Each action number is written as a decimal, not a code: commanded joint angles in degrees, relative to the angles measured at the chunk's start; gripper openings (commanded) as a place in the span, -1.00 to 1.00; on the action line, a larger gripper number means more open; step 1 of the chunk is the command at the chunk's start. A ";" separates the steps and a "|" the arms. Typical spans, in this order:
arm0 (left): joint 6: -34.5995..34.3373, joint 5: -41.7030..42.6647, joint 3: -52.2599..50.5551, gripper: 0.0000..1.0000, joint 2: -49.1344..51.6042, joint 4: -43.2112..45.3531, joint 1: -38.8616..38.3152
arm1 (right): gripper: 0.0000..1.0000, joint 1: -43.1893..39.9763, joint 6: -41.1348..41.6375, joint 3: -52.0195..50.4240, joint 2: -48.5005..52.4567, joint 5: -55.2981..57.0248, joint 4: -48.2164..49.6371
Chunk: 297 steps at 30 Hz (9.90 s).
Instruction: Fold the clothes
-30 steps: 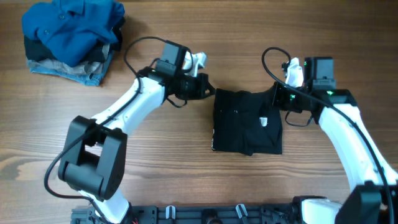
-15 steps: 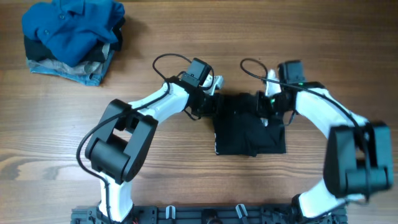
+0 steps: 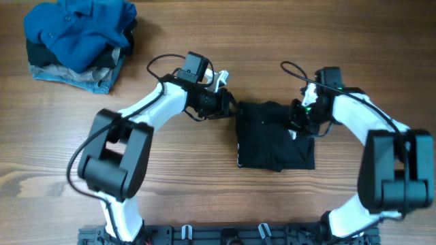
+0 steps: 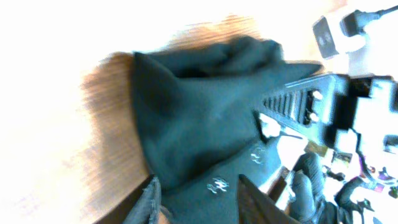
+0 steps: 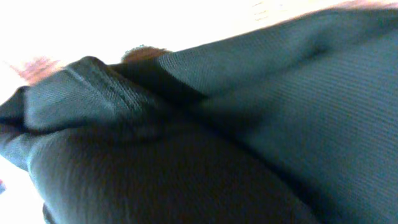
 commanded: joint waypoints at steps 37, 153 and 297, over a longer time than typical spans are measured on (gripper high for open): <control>3.91 -9.07 7.43 -0.56 1.81 -17.25 6.91 | -0.75 -1.27 -1.36 -0.22 -22.62 12.96 -7.30; 0.42 -12.83 14.73 1.00 2.99 -28.68 -7.48 | -0.91 2.08 -11.43 -1.75 -5.01 5.09 -2.19; -0.81 -0.94 2.62 -0.92 -1.29 -4.04 -3.30 | -0.91 0.39 -4.94 2.84 -26.77 7.78 -6.23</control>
